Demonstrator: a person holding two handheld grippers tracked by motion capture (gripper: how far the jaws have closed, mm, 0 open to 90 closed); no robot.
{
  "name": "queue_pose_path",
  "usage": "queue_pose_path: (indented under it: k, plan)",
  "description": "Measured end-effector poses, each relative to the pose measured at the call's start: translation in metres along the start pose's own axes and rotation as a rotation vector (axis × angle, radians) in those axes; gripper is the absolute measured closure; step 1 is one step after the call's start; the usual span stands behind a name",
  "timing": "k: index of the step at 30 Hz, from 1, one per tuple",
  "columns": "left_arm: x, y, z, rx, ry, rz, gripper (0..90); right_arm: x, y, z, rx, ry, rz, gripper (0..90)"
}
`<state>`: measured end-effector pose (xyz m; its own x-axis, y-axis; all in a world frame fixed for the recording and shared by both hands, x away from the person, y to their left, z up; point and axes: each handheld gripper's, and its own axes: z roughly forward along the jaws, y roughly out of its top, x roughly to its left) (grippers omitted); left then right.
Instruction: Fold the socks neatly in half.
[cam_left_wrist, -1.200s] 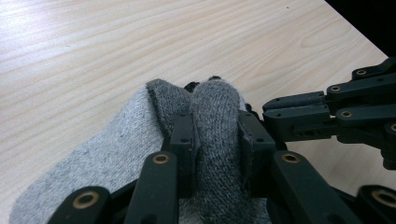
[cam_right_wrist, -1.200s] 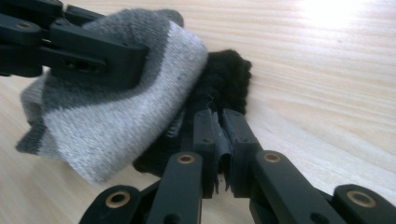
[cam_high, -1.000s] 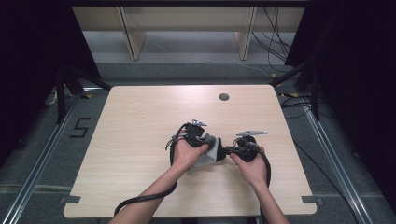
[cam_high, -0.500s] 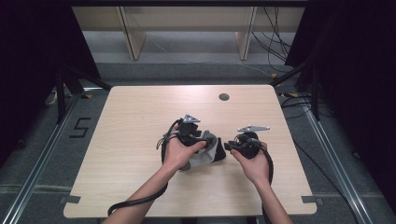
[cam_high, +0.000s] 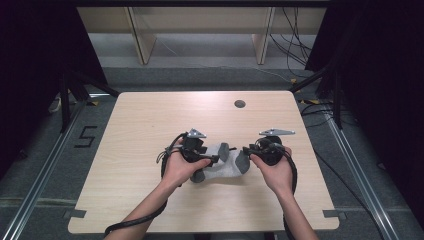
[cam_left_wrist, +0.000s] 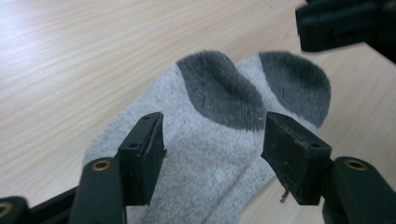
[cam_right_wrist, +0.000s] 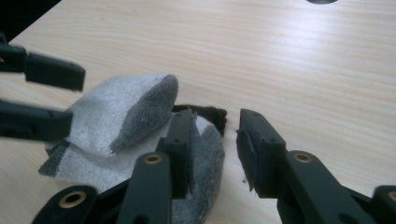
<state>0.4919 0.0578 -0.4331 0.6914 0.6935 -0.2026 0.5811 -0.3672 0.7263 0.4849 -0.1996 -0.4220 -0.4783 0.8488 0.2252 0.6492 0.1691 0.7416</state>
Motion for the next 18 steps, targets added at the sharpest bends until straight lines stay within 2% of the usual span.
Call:
queue_pose_path:
  k: [1,2,4,5,7,8,11,12,13,14,16,18]
  plan:
    - [-0.001,-0.001,0.002,0.006,-0.003,0.014,36.0,0.003,0.0,-0.001,0.002,0.001,0.043,63.6]
    - [-0.003,-0.001,0.005,0.01,-0.007,0.027,35.0,0.001,0.0,-0.001,0.006,0.01,0.017,62.2]
    - [-0.006,0.0,0.009,0.015,-0.007,0.053,32.8,0.002,0.0,0.001,0.041,0.02,0.011,58.4]
    - [-0.007,0.0,0.012,0.024,0.003,0.079,31.7,0.003,-0.001,0.003,0.073,0.02,0.028,56.8]
    - [-0.01,0.0,0.017,0.039,0.007,0.108,30.3,0.0,-0.003,0.01,0.11,0.021,0.012,55.3]
    - [-0.011,0.0,0.019,0.041,0.013,0.115,30.2,-0.001,-0.004,0.012,0.122,0.01,-0.002,57.0]
    - [-0.013,-0.001,0.025,0.067,0.036,0.16,31.1,-0.001,-0.008,0.018,0.153,0.029,0.007,69.7]
    - [-0.012,-0.001,0.026,0.073,0.037,0.173,33.4,-0.001,-0.008,0.018,0.162,0.013,0.005,74.0]
    - [-0.012,-0.002,0.027,0.074,0.042,0.179,36.5,-0.001,-0.008,0.018,0.16,0.027,-0.001,76.9]
    - [-0.012,-0.003,0.028,0.076,0.033,0.181,40.8,0.0,-0.007,0.017,0.162,0.016,0.01,78.7]
    - [-0.012,-0.003,0.029,0.09,0.007,0.196,52.0,0.001,-0.007,0.018,0.137,0.021,0.009,79.9]
    - [-0.011,-0.004,0.03,0.086,-0.014,0.186,57.6,0.001,-0.004,0.015,0.162,0.021,-0.016,80.2]
